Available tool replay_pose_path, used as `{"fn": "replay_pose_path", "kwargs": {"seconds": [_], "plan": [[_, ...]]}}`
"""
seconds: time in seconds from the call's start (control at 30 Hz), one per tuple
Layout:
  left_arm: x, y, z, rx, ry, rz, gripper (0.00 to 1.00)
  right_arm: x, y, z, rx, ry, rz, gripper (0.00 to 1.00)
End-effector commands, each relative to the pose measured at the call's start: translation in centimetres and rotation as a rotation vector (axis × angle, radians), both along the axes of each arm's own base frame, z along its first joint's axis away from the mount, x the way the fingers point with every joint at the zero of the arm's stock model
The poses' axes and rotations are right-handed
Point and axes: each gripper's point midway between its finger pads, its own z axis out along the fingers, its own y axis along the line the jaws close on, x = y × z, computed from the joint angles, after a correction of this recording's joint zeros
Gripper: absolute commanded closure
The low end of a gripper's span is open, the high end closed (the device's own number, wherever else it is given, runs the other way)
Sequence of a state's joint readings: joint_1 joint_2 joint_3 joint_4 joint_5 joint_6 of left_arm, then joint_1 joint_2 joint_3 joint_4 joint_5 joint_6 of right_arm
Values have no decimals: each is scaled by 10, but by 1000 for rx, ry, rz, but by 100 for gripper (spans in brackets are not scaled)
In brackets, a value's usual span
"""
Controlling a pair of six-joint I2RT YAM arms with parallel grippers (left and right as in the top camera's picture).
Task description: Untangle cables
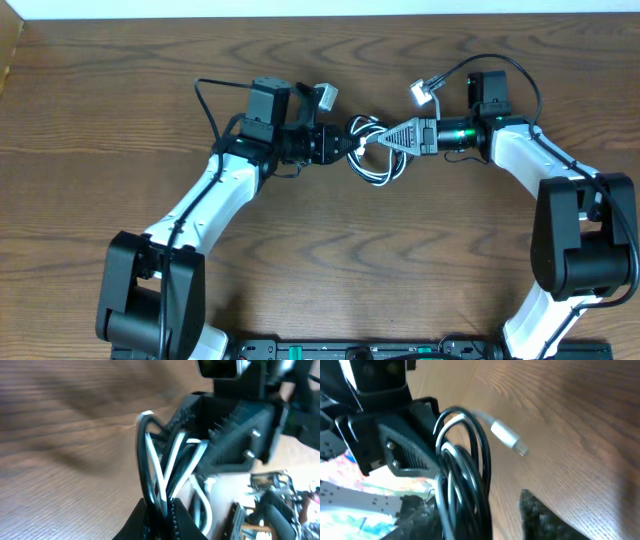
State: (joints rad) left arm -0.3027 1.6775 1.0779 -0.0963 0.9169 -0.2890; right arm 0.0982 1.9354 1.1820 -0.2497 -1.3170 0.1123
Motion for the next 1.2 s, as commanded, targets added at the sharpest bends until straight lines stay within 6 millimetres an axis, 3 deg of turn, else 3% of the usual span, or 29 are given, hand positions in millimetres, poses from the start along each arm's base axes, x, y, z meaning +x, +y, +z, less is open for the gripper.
{"fn": "replay_pose_path", "kwargs": {"seconds": [0.0, 0.13, 0.27, 0.53, 0.7, 0.9, 1.17], "plan": [[-8, -2, 25, -95, -81, -121, 93, 4, -5, 14, 15, -36, -5, 65], [-4, 4, 25, -89, -110, -118, 93, -6, -3, 31, 115, -47, 60, 50], [-2, 6, 25, -87, -117, -115, 92, -6, -6, 40, 155, -75, 77, 49], [-1, 7, 24, -79, -118, -107, 93, 0, -23, 37, 150, -38, 28, 59], [0, 7, 23, -74, -119, -102, 92, -8, -18, 34, 149, 21, 39, 67], [3, 9, 20, -60, -103, -75, 93, -12, -11, 28, 125, 30, 47, 70], [3, 9, 20, -62, -92, -69, 92, -14, -8, 28, 125, 31, 54, 84]]}}
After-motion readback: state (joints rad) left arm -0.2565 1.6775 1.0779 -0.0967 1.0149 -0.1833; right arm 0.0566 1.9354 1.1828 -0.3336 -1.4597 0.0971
